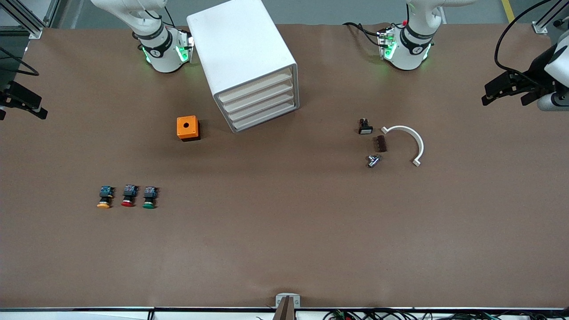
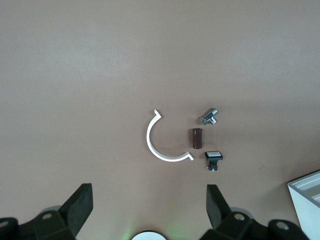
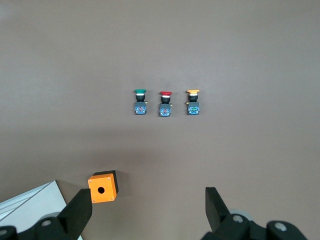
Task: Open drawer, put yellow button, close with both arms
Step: 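Move the left gripper toward the drawer while the right gripper reaches the yellow button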
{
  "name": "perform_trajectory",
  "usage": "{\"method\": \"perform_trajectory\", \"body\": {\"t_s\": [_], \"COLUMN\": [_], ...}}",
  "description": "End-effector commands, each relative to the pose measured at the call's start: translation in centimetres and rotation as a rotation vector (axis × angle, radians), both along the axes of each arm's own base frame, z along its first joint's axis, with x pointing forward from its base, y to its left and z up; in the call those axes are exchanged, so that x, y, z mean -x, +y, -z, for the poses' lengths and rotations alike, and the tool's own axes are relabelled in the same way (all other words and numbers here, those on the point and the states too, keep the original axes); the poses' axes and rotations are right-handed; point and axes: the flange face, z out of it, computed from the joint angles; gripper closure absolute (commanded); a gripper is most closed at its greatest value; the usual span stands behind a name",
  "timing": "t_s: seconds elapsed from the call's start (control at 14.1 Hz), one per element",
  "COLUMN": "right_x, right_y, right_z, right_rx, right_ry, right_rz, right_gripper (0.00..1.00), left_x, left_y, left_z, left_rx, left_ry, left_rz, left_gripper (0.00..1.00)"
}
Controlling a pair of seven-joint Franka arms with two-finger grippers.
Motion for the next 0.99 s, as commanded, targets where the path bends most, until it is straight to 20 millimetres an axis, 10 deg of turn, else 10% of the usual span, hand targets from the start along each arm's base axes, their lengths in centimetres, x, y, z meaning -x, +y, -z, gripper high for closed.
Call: {"method": "perform_trajectory", "body": {"t_s": [0.0,0.36,0.92], "right_x": [0.5,0.5,-1.7], "right_y": [-0.4,-0.7,-3.6], "right_z": [-1.0,-1.5,3.6], "right_rx": [0.007,0.009,-0.001], "right_ry": [-0.008,-0.02,0.066], "right_rz": [-0.005,-0.001,0.046], "right_gripper": [0.0,0.0,0.0], "left_x": [0.0,-0.8,-5.7], "left_y": [0.0,0.5,-1.6], "left_z": [-0.6,0.9,14.8], "left_rx": [-0.014,-0.013,-0.013], "left_ry": [0.004,0.032,0.29], "left_rz": [0.007,-0.009,0.019], "left_gripper": [0.0,0.0,0.0]}}
